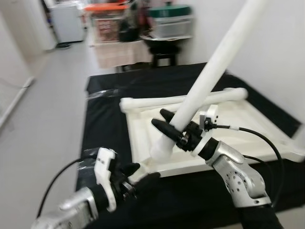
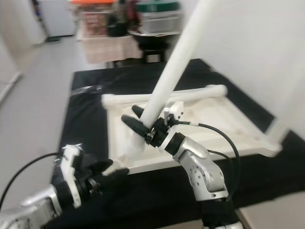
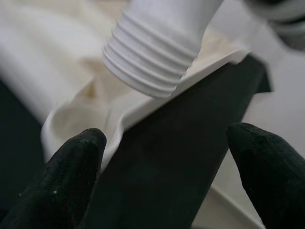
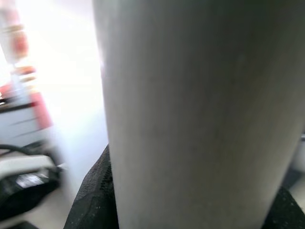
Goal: Building children table
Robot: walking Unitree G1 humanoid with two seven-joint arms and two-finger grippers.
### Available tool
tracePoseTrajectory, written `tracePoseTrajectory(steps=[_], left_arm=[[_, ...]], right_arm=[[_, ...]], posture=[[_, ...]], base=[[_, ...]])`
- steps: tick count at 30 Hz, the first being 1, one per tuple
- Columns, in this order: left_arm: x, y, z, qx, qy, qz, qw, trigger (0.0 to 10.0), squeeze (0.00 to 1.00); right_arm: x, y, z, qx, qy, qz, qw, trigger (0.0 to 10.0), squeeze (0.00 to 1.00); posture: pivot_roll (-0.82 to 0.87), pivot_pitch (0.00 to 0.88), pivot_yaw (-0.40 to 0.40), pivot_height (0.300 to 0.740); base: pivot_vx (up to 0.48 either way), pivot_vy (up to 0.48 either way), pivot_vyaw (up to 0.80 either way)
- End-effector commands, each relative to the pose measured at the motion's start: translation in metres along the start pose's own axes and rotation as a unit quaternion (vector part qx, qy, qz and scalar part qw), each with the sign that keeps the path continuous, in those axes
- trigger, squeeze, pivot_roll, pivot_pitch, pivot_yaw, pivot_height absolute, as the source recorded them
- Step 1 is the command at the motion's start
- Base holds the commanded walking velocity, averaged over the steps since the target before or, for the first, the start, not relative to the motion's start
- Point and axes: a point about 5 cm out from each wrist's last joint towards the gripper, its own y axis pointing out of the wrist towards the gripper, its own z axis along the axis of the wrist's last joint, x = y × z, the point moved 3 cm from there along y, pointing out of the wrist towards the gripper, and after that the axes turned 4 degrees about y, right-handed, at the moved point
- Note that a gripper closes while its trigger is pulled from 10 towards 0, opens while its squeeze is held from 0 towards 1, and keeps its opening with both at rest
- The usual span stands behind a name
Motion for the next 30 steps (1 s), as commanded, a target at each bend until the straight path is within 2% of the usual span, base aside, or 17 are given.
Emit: tracePoseTrajectory(steps=[1, 6, 10, 16, 18, 19, 21, 22, 24, 27, 30], left_arm=[[0.004, 0.0, -0.004, -0.011, 0.045, 0.006, 0.999, 10.0, 0.0], [0.006, -0.002, -0.009, -0.016, 0.064, 0.018, 0.998, 10.0, 0.0], [-0.009, -0.004, -0.018, -0.036, 0.098, 0.1, 0.989, 10.0, 0.0], [-0.008, -0.003, -0.02, -0.04, 0.115, 0.104, 0.987, 10.0, 0.0], [-0.005, -0.002, -0.023, -0.046, 0.137, 0.093, 0.985, 10.0, 0.0], [-0.005, -0.002, -0.023, -0.046, 0.137, 0.093, 0.985, 10.0, 0.0], [-0.001, -0.003, -0.025, -0.051, 0.146, 0.074, 0.985, 10.0, 0.0], [-0.001, -0.003, -0.025, -0.051, 0.146, 0.074, 0.985, 10.0, 0.0], [0.004, -0.005, -0.027, -0.053, 0.155, 0.055, 0.985, 10.0, 0.0], [0.008, -0.007, -0.027, -0.052, 0.158, 0.046, 0.985, 10.0, 0.0], [0.015, -0.011, -0.024, -0.043, 0.159, 0.043, 0.985, 10.0, 0.0]], right_arm=[[-0.009, 0.002, -0.004, -0.017, -0.017, 0.023, 0.999, 10.0, 0.0], [-0.015, 0.002, -0.016, -0.046, -0.029, 0.037, 0.998, 10.0, 0.0], [-0.015, 0.002, -0.019, -0.053, -0.035, 0.038, 0.997, 10.0, 0.0], [-0.011, 0.0, -0.016, -0.05, -0.04, 0.031, 0.997, 10.0, 0.0], [-0.003, -0.01, -0.013, -0.068, -0.054, 0.031, 0.996, 10.0, 0.0], [-0.003, -0.01, -0.013, -0.068, -0.054, 0.031, 0.996, 10.0, 0.0], [0.003, -0.025, -0.009, -0.098, -0.068, 0.039, 0.992, 10.0, 0.0], [0.003, -0.025, -0.009, -0.098, -0.068, 0.039, 0.992, 10.0, 0.0], [0.008, -0.038, -0.005, -0.126, -0.078, 0.046, 0.988, 10.0, 0.0], [0.01, -0.047, -0.001, -0.137, -0.08, 0.046, 0.986, 10.0, 0.0], [0.01, -0.067, 0.015, -0.144, -0.072, 0.049, 0.986, 10.0, 0.0]], posture=[[0.02, 0.0, 0.019, 0.74], [0.03, 0.0, 0.018, 0.74], [0.04, 0.0, 0.018, 0.74], [0.04, 0.0, 0.018, 0.74], [0.04, 0.0, 0.023, 0.74], [0.04, 0.0, 0.023, 0.74], [0.03, 0.008, 0.032, 0.74], [0.03, 0.008, 0.032, 0.74], [0.02, 0.029, 0.039, 0.74], [0.02, 0.044, 0.044, 0.74], [0.01, 0.084, 0.057, 0.74]], base=[[0.0, 0.0, 0.8], [0.0, 0.0, 0.8], [0.0, 0.0, 0.8], [0.0, 0.0, 0.13], [0.0, 0.0, 0.0], [0.0, 0.0, 0.0], [0.0, 0.0, 0.0], [0.0, 0.0, 0.0], [0.0, 0.0, 0.0], [0.0, 0.0, 0.0], [0.0, 0.0, 0.0]])
